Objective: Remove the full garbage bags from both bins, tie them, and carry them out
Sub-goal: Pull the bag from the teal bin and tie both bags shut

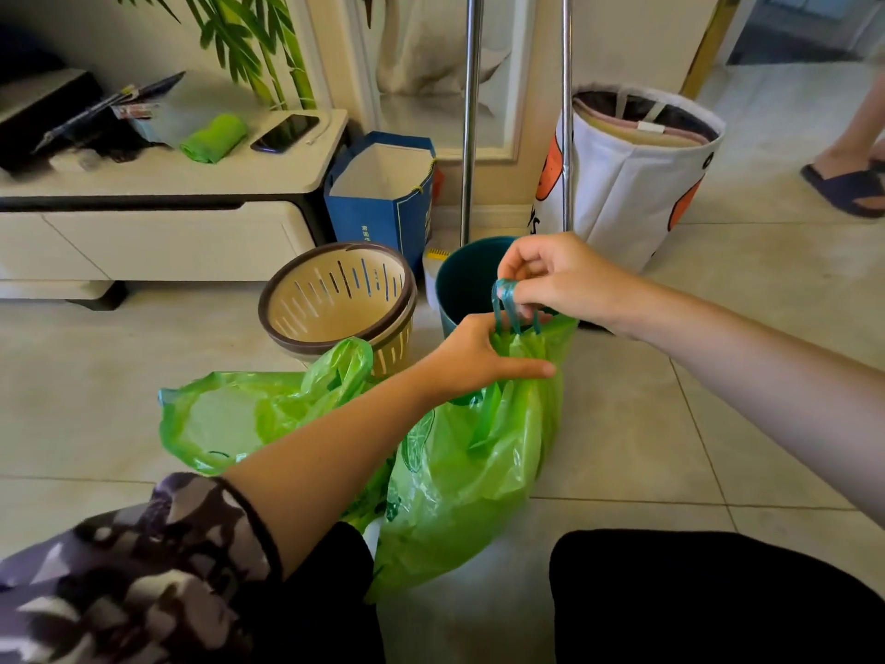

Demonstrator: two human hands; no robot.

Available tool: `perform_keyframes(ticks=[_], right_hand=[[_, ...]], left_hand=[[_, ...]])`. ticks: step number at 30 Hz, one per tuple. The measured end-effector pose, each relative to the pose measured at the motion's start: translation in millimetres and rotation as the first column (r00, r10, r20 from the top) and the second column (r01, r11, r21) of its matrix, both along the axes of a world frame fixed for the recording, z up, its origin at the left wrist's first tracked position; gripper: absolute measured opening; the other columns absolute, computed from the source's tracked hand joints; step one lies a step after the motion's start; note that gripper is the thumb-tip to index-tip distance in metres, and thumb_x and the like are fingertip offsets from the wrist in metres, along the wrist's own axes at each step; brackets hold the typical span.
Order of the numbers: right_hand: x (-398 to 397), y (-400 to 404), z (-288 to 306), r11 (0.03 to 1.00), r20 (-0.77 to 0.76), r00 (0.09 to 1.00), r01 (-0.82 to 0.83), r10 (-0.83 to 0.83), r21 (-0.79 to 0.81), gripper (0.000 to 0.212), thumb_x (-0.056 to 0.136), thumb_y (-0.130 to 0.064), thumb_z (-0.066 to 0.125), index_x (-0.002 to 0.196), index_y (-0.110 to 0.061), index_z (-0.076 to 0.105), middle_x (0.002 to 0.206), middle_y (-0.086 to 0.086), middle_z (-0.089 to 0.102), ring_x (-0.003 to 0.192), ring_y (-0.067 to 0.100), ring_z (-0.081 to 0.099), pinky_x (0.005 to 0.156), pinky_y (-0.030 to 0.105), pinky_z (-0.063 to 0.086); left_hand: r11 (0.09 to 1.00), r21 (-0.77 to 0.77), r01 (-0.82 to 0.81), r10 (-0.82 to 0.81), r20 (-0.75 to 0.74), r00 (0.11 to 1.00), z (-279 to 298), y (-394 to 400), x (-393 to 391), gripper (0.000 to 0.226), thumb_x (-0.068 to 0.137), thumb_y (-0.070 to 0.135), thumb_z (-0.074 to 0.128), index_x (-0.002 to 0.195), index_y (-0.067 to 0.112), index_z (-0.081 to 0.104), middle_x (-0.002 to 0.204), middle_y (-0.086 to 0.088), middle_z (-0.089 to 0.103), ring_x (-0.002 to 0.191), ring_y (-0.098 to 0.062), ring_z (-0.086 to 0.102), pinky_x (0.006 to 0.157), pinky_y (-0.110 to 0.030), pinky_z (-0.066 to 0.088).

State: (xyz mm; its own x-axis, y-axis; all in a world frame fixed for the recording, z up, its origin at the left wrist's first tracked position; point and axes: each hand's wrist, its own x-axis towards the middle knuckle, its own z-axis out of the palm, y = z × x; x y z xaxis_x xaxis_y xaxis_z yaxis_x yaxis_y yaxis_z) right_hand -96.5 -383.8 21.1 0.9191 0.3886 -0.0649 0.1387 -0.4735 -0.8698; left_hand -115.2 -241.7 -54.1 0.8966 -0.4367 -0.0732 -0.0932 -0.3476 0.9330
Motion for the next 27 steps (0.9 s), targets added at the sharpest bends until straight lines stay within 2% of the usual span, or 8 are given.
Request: perform_keyframes(ticks=[4,7,9,12,14,17,21,27], right_hand=[[-3,7,-3,1.0,0.044,0.999,-0.011,0.011,-0.012,0.018,0.08,0.002,0.058,0.077,-0.016,0.059,0.063,0.0,0.06,0.052,0.008,0.054,0.046,0.024,0.041],[-2,11,-4,1.0,0.119,0.993,-0.006,0.009,-0.022,0.02,0.078,0.002,0.062,0.077,-0.018,0.061,0.073,0.005,0.065,0.065,0.01,0.06,0.061,0.028,0.051],[-2,10,-2,0.999,0.174,0.985,0.005,0.004,-0.054,0.018,0.076,-0.001,0.064,0.076,-0.019,0.063,0.078,0.008,0.069,0.071,0.02,0.064,0.07,0.035,0.055],[-4,7,5,0.983,0.282,0.959,0.032,0.02,-0.178,0.018,0.072,-0.006,0.064,0.075,-0.024,0.067,0.068,-0.004,0.067,0.061,0.007,0.06,0.063,0.028,0.052],[-6,9,9,0.964,0.329,0.943,0.033,0.058,-0.265,0.017,0.072,-0.008,0.066,0.075,-0.024,0.069,0.062,-0.011,0.061,0.06,-0.001,0.056,0.059,0.018,0.044],[-9,9,19,0.953,0.359,0.931,0.044,0.07,-0.299,0.015,0.071,-0.006,0.068,0.075,-0.02,0.072,0.059,-0.016,0.057,0.063,-0.007,0.055,0.054,0.007,0.039],[-8,1,39,0.966,0.405,0.914,0.086,0.021,-0.244,0.014,0.07,-0.005,0.069,0.076,-0.017,0.072,0.062,-0.007,0.062,0.061,-0.001,0.056,0.056,0.007,0.044],[-13,6,38,0.971,0.31,0.941,-0.065,0.136,-0.231,0.017,0.079,0.0,0.062,0.085,-0.012,0.073,0.057,-0.028,0.059,0.061,-0.013,0.054,0.056,0.003,0.039]], left_hand=[[0.983,-0.158,-0.088,0.093,0.021,0.995,-7,-11,-2,0.018,0.081,0.013,0.074,0.094,0.001,0.069,0.087,-0.001,0.07,0.077,0.0,0.063,0.071,-0.016,0.052],[0.974,-0.182,-0.133,0.134,-0.005,0.991,-15,-13,0,0.031,0.084,0.022,0.071,0.093,-0.007,0.066,0.09,-0.028,0.067,0.077,-0.017,0.063,0.074,-0.043,0.054],[0.982,-0.139,-0.125,0.124,-0.021,0.992,-23,-10,4,0.04,0.085,0.031,0.069,0.091,-0.008,0.064,0.088,-0.035,0.062,0.074,-0.024,0.058,0.072,-0.051,0.051],[0.998,0.0,-0.069,0.069,-0.037,0.997,-40,1,5,0.031,0.091,0.03,0.061,0.087,0.001,0.07,0.081,-0.011,0.068,0.077,-0.018,0.063,0.08,-0.037,0.05],[0.995,0.093,-0.044,0.049,-0.05,0.998,-52,5,2,0.029,0.092,0.033,0.058,0.086,0.009,0.073,0.087,-0.003,0.071,0.085,-0.018,0.066,0.087,-0.036,0.052],[0.985,0.172,-0.004,0.012,-0.05,0.999,-69,5,-3,0.03,0.093,0.037,0.056,0.086,0.014,0.074,0.091,-0.002,0.072,0.088,-0.019,0.065,0.09,-0.042,0.051],[0.953,0.301,0.044,-0.029,-0.055,0.998,-93,20,-11,0.03,0.094,0.041,0.051,0.091,0.02,0.073,0.095,0.003,0.068,0.093,-0.016,0.063,0.093,-0.042,0.048],[0.942,0.334,0.024,0.006,-0.087,0.996,-90,27,-4,0.031,0.081,0.043,0.068,0.098,0.018,0.07,0.098,-0.001,0.072,0.092,-0.016,0.066,0.09,-0.042,0.052]])
